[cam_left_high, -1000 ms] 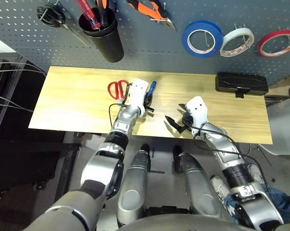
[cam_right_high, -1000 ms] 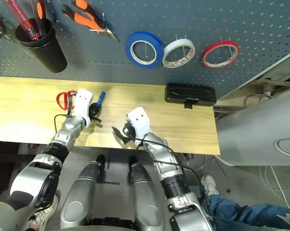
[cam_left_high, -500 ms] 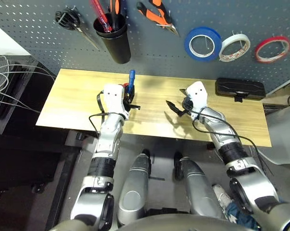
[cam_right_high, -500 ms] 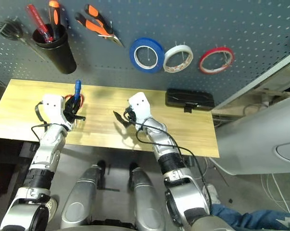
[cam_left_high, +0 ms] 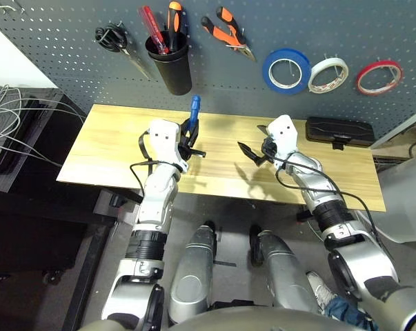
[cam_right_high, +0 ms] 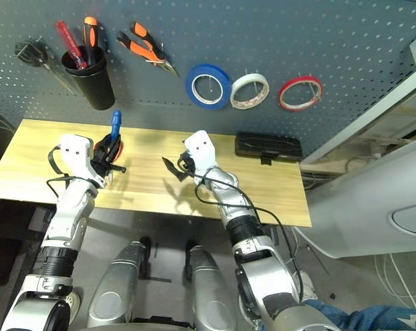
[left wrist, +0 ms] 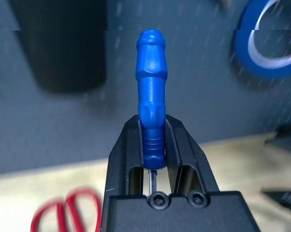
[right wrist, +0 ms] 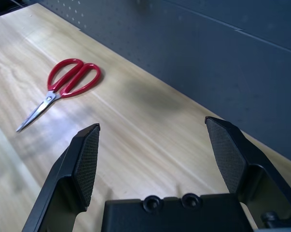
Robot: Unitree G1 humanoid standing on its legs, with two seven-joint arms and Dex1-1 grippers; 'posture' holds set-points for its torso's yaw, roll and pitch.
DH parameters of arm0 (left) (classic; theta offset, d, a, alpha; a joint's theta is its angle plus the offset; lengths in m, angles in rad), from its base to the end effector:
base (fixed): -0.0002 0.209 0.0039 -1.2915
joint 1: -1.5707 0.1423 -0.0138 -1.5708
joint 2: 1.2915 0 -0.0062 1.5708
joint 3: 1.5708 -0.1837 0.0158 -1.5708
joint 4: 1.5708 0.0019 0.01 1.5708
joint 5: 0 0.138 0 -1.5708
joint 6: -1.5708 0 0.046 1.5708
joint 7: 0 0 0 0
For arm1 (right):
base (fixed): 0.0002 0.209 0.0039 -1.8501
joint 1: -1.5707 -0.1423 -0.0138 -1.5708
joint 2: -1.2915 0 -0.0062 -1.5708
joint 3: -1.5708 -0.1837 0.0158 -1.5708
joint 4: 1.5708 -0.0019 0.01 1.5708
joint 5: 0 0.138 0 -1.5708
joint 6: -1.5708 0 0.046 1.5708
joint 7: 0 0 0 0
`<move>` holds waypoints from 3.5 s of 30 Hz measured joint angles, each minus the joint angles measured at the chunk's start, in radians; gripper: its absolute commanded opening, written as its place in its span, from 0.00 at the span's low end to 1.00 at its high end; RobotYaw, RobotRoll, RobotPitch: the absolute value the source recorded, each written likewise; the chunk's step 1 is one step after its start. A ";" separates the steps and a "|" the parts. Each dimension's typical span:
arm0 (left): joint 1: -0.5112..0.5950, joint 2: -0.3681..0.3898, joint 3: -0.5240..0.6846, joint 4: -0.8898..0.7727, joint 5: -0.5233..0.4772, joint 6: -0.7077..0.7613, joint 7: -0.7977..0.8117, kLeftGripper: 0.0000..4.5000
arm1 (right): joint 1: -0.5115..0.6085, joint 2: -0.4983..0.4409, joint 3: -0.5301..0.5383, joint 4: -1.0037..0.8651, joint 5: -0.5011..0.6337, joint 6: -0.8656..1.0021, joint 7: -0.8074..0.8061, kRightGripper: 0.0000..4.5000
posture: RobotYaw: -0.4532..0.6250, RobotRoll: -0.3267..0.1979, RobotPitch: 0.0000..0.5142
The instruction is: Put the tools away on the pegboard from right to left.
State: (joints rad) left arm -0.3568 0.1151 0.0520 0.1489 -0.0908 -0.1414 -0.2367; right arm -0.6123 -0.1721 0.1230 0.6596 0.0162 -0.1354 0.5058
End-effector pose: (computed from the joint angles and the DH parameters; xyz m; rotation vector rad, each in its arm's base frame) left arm 0.2677 0.1611 0.1039 0.0541 -0.3394 -0.2640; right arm 0.3111 -0.1402 0.0795 -0.2527 -0.0084 0.6750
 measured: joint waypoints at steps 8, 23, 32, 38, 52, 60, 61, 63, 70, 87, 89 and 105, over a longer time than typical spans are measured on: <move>-0.019 0.002 -0.057 -0.119 -0.030 -0.063 -0.077 0.12 | -0.024 0.008 -0.024 0.007 0.009 -0.030 -0.002 1.00 | 0.55 0.62 0.44; -0.309 0.020 0.024 -0.116 -0.086 -0.092 -0.045 0.12 | -0.082 0.064 -0.053 0.006 0.041 -0.076 0.010 1.00 | 0.56 0.62 0.43; -0.532 0.071 0.109 0.165 -0.105 -0.218 -0.032 0.12 | -0.090 0.078 -0.060 -0.002 0.046 -0.087 0.011 1.00 | 0.55 0.62 0.42; -0.618 0.095 0.138 0.439 -0.101 -0.369 -0.038 0.12 | -0.092 0.089 -0.061 -0.019 0.046 -0.087 0.011 1.00 | 0.52 0.62 0.41; -0.687 0.139 0.164 0.839 -0.067 -0.552 -0.013 0.12 | -0.091 0.100 -0.060 -0.082 0.046 -0.077 0.011 1.00 | 0.50 0.62 0.41; -0.668 0.106 0.162 0.716 -0.122 -0.469 -0.076 0.63 | -0.087 0.096 -0.060 -0.091 0.046 -0.074 0.011 1.00 | 0.50 0.62 0.43; -0.646 0.104 0.149 0.645 -0.136 -0.436 -0.100 0.70 | -0.086 0.096 -0.060 -0.092 0.046 -0.073 0.010 1.00 | 0.51 0.62 0.44; -0.562 0.105 0.113 0.451 -0.170 -0.319 -0.150 0.85 | -0.080 0.098 -0.060 -0.099 0.046 -0.072 0.010 1.00 | 0.51 0.62 0.44; -0.208 0.195 -0.016 -0.116 -0.299 0.160 -0.278 1.00 | -0.067 0.088 -0.062 -0.102 0.047 -0.066 0.011 1.00 | 0.52 0.62 0.46; -0.008 0.290 -0.117 -0.142 -0.148 0.477 -0.256 1.00 | -0.021 0.080 -0.059 -0.130 0.048 -0.016 0.021 1.00 | 0.51 0.62 0.52; -0.013 0.288 -0.119 -0.091 -0.109 0.462 -0.235 1.00 | -0.017 0.079 -0.058 -0.137 0.048 -0.007 0.021 1.00 | 0.51 0.62 0.54; -0.222 0.198 -0.030 0.505 0.015 0.341 0.000 1.00 | 0.040 0.070 0.008 -0.188 0.038 0.143 0.048 1.00 | 0.50 0.62 0.66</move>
State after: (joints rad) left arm -0.5792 0.3128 0.0221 0.6537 -0.0756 0.2000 -0.2367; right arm -0.5724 -0.1019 0.1309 0.4715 0.0540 0.0078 0.5533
